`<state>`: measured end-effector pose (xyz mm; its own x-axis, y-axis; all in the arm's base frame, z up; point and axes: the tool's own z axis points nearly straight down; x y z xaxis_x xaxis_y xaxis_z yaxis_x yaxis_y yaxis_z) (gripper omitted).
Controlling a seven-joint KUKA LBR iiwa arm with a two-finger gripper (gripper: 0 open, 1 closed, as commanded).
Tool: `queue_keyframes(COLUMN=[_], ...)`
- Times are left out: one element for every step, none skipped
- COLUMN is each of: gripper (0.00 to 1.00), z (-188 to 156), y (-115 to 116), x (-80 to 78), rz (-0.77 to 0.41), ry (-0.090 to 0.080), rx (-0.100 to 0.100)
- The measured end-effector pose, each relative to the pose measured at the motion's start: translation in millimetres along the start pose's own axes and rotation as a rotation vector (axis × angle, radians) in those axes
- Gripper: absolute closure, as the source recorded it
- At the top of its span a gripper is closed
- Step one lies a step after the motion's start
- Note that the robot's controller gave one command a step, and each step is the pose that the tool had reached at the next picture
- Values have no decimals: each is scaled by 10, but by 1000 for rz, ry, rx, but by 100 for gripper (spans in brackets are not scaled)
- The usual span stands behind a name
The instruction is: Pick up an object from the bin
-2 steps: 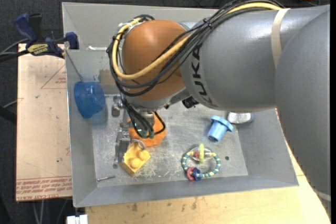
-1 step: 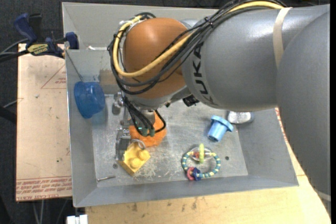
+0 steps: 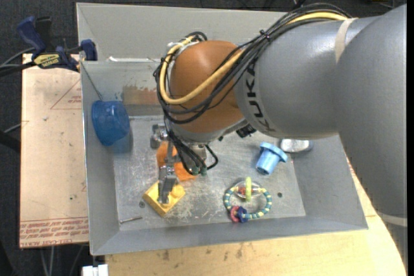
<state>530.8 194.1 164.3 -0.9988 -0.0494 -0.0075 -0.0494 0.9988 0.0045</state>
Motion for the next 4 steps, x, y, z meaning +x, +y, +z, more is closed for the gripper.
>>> queue_keyframes(gripper=[0, 100, 100, 100], z=[415, 924, 924, 506], y=[-205, -777, -776, -786], x=[-143, -107, -108, -89], rz=[-209, -263, -263, -260], ry=[10, 12, 12, 15], rx=[2, 2, 2, 2])
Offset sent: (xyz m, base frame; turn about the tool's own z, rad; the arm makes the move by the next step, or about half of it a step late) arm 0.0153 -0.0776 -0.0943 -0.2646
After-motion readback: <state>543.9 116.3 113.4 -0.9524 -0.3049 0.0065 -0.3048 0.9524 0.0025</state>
